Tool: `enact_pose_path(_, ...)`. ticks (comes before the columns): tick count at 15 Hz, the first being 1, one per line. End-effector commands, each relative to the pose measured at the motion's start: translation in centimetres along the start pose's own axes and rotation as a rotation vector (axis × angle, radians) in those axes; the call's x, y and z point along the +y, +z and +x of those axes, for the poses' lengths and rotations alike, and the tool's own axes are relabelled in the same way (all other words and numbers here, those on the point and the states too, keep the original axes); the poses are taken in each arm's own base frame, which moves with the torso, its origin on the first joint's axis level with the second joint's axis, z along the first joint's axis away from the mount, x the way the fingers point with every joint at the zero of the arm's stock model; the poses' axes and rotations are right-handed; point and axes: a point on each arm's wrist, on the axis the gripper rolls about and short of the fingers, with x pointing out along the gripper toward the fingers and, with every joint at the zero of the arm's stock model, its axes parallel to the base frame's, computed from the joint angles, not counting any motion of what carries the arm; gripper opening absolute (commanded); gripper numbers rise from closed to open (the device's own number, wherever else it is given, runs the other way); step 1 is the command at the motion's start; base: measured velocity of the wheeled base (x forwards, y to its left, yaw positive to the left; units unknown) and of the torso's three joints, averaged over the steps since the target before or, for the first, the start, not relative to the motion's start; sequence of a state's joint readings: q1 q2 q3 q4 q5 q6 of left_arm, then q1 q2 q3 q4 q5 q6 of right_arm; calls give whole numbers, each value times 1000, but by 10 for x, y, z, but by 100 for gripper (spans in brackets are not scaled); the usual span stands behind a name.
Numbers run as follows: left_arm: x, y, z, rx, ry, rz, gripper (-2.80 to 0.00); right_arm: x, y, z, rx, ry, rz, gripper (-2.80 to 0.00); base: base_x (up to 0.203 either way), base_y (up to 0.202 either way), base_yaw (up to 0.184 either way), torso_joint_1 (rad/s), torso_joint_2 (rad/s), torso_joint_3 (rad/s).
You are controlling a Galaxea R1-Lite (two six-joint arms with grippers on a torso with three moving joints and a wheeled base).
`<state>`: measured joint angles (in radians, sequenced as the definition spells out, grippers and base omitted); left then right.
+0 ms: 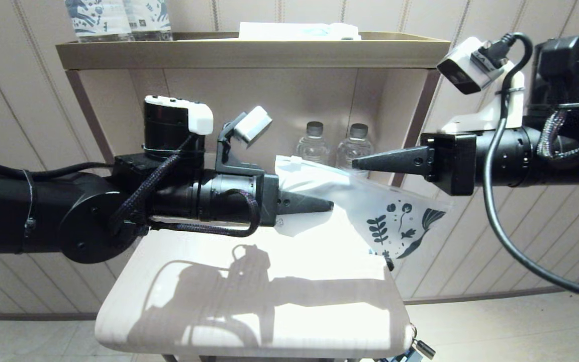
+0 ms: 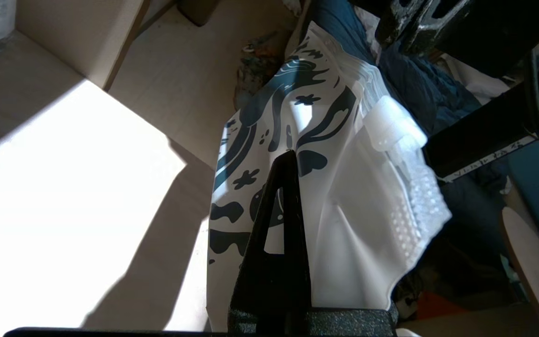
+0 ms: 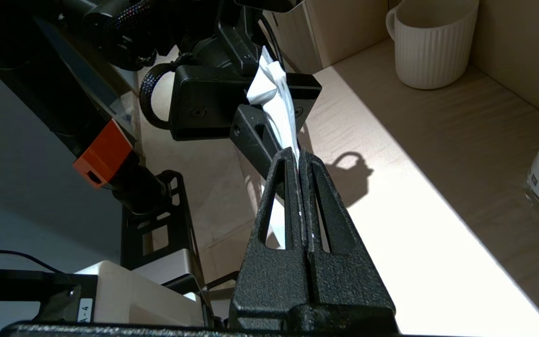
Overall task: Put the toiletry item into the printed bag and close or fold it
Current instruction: Hand it to the other hand
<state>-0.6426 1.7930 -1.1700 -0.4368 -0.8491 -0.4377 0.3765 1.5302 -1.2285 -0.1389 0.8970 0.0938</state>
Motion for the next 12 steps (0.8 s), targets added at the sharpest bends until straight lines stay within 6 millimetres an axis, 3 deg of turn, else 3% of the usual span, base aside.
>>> enact_pose_path(1,-4,2,-2,-3,-7,5,-280,3,2,0,-3,14,-4,-280,0,0,0,0,0,0)
enact_pose_path(4,-6,-4,-5,24,1,10,-280,14,14,8,11,45,15,-280,0,0,0,0,0,0)
enact_pose_path(7,-10,-14,-10,117,28,51,-280,15,28,17,58,-82,67,-280,0,0,0,0,0,0)
enact_pose_path(12,-20,-22,-23,262,43,214,-280,13,26,31,209,-102,83,-280,0,0,0,0,0,0)
